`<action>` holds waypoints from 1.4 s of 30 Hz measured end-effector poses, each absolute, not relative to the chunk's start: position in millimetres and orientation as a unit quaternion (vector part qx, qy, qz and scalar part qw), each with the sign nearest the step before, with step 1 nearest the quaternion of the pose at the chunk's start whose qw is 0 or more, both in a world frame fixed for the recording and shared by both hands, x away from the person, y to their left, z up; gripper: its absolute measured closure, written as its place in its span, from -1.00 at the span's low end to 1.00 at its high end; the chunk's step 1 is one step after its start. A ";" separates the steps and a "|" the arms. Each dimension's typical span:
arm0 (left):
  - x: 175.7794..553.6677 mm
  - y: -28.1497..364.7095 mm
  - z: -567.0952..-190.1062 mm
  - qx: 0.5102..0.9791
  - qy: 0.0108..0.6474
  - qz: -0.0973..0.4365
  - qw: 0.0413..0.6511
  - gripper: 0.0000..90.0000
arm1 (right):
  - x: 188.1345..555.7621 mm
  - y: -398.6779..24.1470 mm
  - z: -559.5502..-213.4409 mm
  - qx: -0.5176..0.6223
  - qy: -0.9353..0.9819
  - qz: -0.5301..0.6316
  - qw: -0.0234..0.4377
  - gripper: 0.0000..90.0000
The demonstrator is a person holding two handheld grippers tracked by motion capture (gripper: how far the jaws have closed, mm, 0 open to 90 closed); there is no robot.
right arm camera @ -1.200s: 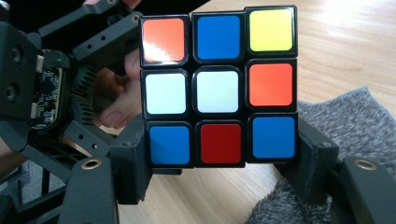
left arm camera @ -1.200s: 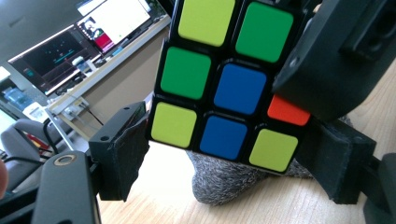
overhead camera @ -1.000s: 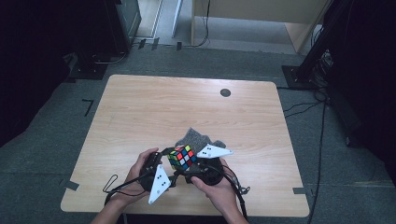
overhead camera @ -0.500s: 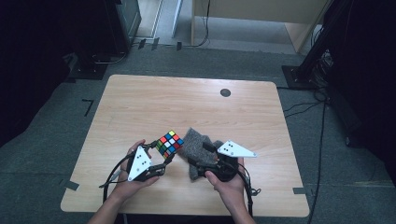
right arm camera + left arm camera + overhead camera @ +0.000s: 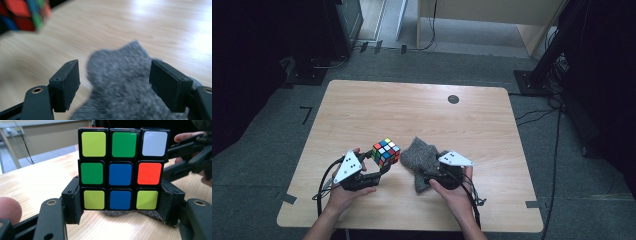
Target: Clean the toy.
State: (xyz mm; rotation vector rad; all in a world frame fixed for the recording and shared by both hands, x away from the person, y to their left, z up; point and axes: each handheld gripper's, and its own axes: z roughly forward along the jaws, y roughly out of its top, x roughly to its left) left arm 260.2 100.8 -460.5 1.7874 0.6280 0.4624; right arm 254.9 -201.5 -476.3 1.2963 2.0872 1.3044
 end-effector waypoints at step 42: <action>271.6 108.1 -466.4 0.757 0.330 0.194 0.529 -0.23 | 247.1 -197.2 -521.6 0.467 0.770 0.378 0.215 -0.02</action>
